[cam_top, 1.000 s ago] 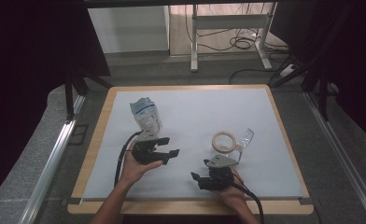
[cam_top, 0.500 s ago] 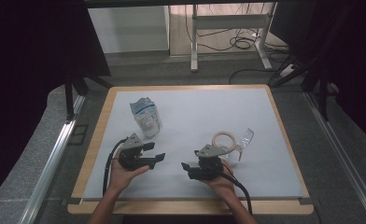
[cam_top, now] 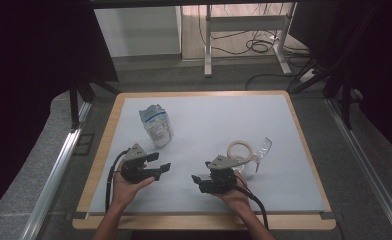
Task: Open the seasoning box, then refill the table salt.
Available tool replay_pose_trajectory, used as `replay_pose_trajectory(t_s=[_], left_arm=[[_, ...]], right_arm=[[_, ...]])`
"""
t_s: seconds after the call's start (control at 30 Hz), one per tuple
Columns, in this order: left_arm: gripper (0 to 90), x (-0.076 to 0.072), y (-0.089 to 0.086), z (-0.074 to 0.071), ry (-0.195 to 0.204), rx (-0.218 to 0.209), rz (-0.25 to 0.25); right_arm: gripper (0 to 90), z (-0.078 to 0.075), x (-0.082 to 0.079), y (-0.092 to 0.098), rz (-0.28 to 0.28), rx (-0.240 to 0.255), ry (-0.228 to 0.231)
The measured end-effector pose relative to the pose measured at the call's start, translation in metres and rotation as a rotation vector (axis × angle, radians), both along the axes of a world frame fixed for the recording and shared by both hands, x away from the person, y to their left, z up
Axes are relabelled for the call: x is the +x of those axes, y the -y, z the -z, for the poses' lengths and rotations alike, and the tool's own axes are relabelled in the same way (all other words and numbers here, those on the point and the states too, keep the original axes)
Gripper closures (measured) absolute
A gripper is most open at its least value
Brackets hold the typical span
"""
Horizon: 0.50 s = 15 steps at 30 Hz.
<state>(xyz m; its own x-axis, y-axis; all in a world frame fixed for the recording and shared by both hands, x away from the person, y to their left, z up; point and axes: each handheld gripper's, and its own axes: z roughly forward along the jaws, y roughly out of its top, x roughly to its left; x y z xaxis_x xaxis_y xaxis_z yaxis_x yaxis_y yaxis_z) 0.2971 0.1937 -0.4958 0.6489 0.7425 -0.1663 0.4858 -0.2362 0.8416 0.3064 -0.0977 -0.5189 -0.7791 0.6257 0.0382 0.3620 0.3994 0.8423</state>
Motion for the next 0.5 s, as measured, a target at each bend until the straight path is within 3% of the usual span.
replay_pose_trajectory(t_s=[0.23, 0.5], left_arm=[[35.0, 0.000, -0.008, 0.003, -0.014, 0.010, -0.032], [37.1, -0.001, -0.032, -0.006, 0.006, 0.004, -0.094]], right_arm=[[29.9, 0.001, 0.001, 0.003, 0.007, 0.001, -0.005], [29.8, 0.000, 0.000, 0.003, -0.002, -0.001, -0.002]])
